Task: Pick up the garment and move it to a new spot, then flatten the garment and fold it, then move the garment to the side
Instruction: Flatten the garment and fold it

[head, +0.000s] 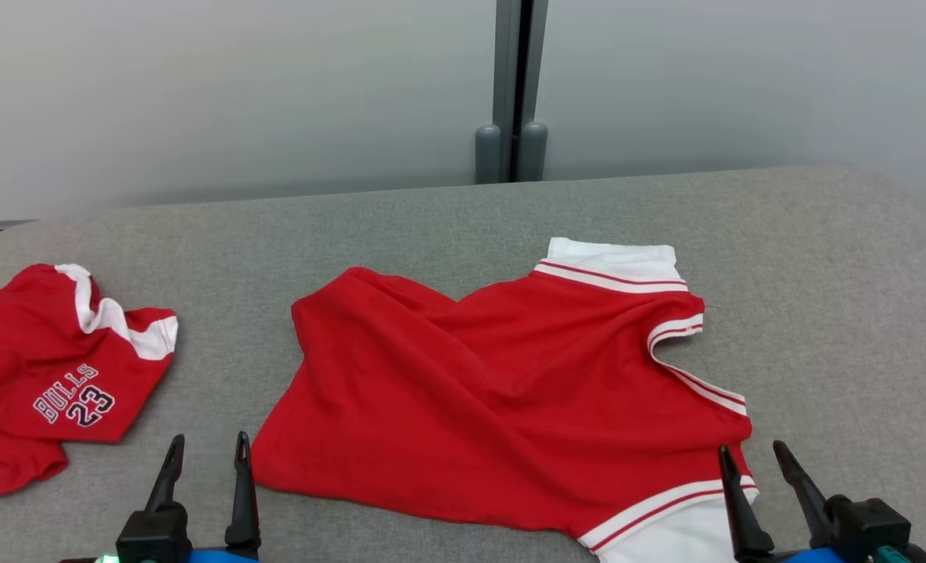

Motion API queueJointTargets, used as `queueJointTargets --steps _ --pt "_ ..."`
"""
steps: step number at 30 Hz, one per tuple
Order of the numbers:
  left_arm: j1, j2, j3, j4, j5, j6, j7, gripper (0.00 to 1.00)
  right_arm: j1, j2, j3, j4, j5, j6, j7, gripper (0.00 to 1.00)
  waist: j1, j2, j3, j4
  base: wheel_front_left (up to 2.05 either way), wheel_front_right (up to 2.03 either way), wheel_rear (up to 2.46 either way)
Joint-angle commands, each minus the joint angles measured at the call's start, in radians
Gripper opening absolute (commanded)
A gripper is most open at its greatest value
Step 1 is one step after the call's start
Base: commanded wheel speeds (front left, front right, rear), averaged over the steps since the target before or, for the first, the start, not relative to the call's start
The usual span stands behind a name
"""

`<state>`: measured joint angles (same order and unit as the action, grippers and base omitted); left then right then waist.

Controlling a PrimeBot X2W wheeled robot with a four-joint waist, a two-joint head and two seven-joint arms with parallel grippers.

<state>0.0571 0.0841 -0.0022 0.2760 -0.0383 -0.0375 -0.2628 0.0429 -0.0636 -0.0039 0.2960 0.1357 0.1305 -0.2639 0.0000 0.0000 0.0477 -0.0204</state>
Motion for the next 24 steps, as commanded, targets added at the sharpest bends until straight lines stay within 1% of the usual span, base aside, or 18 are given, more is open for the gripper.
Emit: queueJointTargets --steps 1,7,14,18,24 --pt "-0.021 0.0 0.004 0.008 -0.001 -0.005 -0.003 1.0 -0.006 -0.008 -0.003 0.007 0.0 0.0 -0.001 1.0 0.0 0.0 0.004 -0.003 0.0 0.0 0.0" --pt "-0.076 0.01 0.002 0.123 -0.001 -0.027 -0.002 1.0 -0.008 -0.015 -0.009 0.084 0.013 0.0 0.0 1.0 0.0 0.0 0.037 -0.034 0.0 0.0 0.0" --pt "-0.135 0.024 0.009 0.248 -0.004 -0.039 -0.002 1.0 -0.016 -0.017 0.023 0.165 0.043 0.0 0.0 1.0 0.0 0.0 0.082 -0.064 0.0 0.0 0.0" --pt "-0.148 0.028 0.015 0.3 -0.006 -0.038 -0.003 1.0 -0.016 -0.015 0.056 0.206 0.062 0.0 -0.001 1.0 0.0 0.0 0.095 -0.075 0.0 0.0 0.0" --pt "-0.15 0.022 0.02 0.342 -0.013 -0.036 -0.002 1.0 -0.006 -0.007 0.127 0.257 0.1 0.001 0.002 1.0 0.0 0.0 0.104 -0.075 0.0 0.0 0.0"
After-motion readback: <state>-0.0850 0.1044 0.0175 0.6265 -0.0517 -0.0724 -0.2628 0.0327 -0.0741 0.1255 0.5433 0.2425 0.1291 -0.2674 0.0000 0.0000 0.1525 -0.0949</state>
